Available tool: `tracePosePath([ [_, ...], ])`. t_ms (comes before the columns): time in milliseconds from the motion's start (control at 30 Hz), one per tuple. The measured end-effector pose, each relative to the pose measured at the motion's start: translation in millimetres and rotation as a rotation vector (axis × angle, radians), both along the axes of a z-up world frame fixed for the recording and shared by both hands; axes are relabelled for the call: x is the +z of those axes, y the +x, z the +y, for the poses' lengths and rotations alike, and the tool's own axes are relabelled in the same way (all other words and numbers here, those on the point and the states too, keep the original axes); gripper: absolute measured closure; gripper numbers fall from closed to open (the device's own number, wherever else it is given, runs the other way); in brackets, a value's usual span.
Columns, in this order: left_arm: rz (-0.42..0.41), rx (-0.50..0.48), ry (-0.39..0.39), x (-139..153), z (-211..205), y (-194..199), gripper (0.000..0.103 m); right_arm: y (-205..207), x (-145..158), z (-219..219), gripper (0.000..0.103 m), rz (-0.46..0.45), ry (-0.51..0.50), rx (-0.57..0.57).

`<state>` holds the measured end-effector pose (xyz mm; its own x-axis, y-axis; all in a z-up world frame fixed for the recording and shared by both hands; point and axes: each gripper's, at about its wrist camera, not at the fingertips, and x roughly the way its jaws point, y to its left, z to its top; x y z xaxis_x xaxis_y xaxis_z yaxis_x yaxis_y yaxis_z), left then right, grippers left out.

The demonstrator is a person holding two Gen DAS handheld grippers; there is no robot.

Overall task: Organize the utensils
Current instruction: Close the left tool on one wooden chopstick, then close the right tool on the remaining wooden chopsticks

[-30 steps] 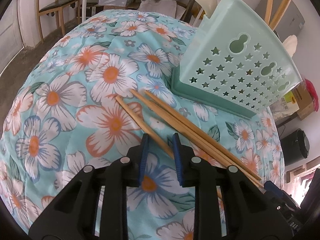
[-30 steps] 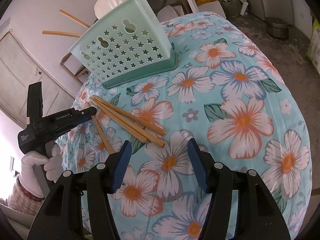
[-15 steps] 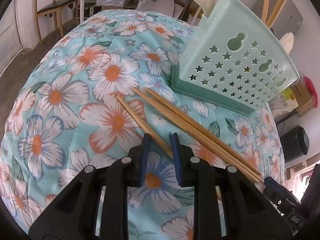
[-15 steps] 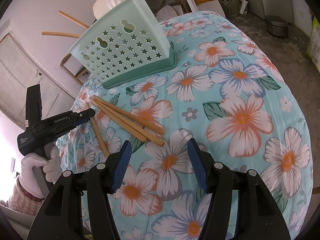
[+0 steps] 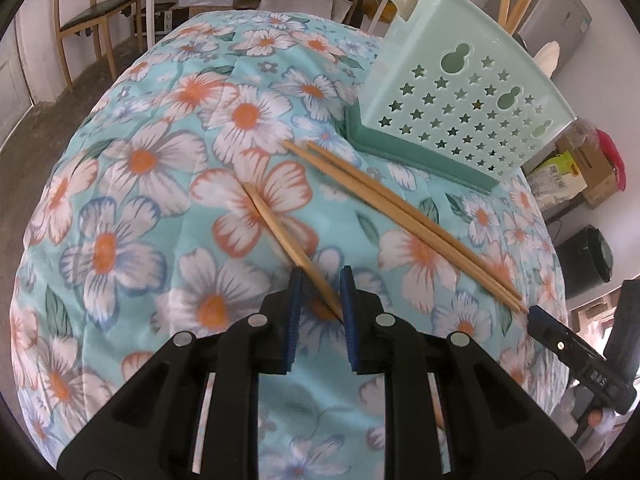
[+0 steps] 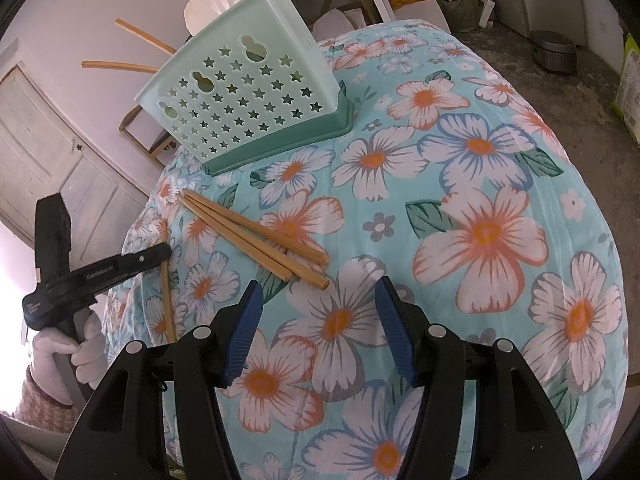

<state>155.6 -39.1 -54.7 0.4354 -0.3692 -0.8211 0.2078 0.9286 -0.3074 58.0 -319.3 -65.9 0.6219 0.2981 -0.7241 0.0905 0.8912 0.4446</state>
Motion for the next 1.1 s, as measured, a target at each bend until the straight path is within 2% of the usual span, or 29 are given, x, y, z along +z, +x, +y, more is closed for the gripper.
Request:
tracePosePath([
  [200,0.000,0.015,-0.083,-1.5,17.3,-12.1,0.083,-1.7,-5.1,-4.1,0.043,-0.017,0.045,-0.015],
  [367,0.040,0.047,-0.190,-3.6,33.1,-13.1,0.068,-2.1,-5.2,-0.2,0.027,-0.047,0.066,0.001],
  [467,0.085,0.093,-0.270,-6.9,42.2,-6.8,0.066,-2.3,-4.0,4.8,0.023,-0.059,0.049,0.007],
  [633,0.127,0.172,-0.313,-11.3,44.2,9.1,0.066,-4.6,-4.4,4.3,0.018,-0.082,0.074,0.005],
  [700,0.125,0.197,-0.311,-12.6,41.3,14.5,0.068,-5.4,-4.0,6.9,0.015,-0.087,0.061,0.014],
  [800,0.101,0.229,-0.271,-13.4,36.4,18.3,0.078,-6.8,-3.5,11.0,0.015,-0.097,0.033,0.016],
  [867,0.089,0.249,-0.232,-14.0,36.6,17.2,0.089,-7.5,-3.4,11.0,0.015,-0.101,0.036,0.012],
  [967,0.091,0.255,-0.263,-16.0,43.9,17.3,0.090,-6.8,-2.0,6.6,0.015,-0.087,0.068,0.013],
  [1000,0.093,0.258,-0.268,-15.4,45.7,16.4,0.091,-6.4,-0.8,4.8,0.016,-0.079,0.075,0.013],
  [1100,0.052,0.243,-0.228,-9.3,45.2,9.7,0.091,-3.5,4.7,2.0,0.031,-0.049,0.060,0.014],
])
